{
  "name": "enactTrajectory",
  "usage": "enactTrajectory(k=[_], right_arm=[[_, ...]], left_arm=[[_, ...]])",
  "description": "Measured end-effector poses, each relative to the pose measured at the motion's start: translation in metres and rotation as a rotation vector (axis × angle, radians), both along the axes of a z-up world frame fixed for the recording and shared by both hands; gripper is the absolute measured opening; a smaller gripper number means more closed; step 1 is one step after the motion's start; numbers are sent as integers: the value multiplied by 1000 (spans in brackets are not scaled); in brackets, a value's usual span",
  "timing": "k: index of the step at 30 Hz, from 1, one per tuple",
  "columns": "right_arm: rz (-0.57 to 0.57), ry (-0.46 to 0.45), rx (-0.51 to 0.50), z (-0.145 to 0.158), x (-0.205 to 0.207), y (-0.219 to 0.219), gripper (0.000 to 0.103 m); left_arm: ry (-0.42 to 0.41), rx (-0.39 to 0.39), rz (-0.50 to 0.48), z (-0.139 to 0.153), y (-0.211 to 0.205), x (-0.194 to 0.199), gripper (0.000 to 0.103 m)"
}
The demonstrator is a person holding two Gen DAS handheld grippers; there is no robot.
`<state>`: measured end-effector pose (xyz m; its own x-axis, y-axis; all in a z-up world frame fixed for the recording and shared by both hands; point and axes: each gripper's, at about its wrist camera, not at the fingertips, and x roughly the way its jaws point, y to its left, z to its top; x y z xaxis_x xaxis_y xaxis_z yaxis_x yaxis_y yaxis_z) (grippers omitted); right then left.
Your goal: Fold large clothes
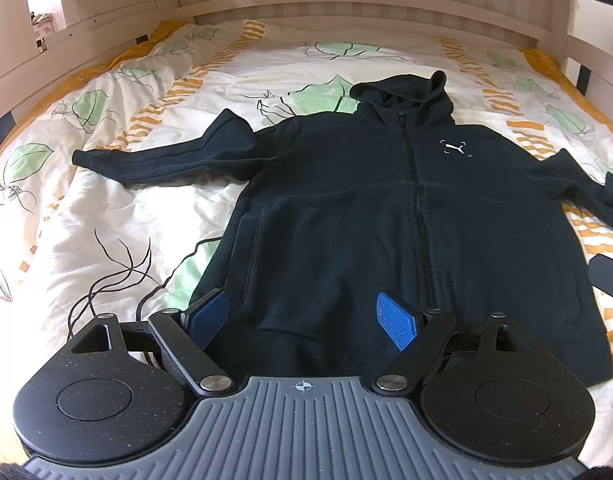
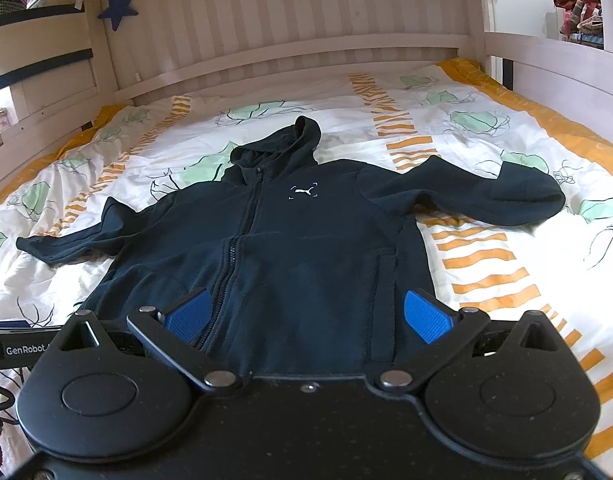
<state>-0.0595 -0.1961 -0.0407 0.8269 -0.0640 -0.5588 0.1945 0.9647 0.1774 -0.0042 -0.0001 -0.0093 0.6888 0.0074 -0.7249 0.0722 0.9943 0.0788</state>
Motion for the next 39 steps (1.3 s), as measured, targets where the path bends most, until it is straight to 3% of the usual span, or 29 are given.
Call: enactTrajectory(k=[30, 39], right_arm=[[30, 34, 24, -6, 13, 2, 103], [28, 76, 57, -20, 33, -10, 103]], left_arm=[[39, -5, 6, -10, 2, 12, 81], [32, -42, -61, -15, -4, 33, 81]])
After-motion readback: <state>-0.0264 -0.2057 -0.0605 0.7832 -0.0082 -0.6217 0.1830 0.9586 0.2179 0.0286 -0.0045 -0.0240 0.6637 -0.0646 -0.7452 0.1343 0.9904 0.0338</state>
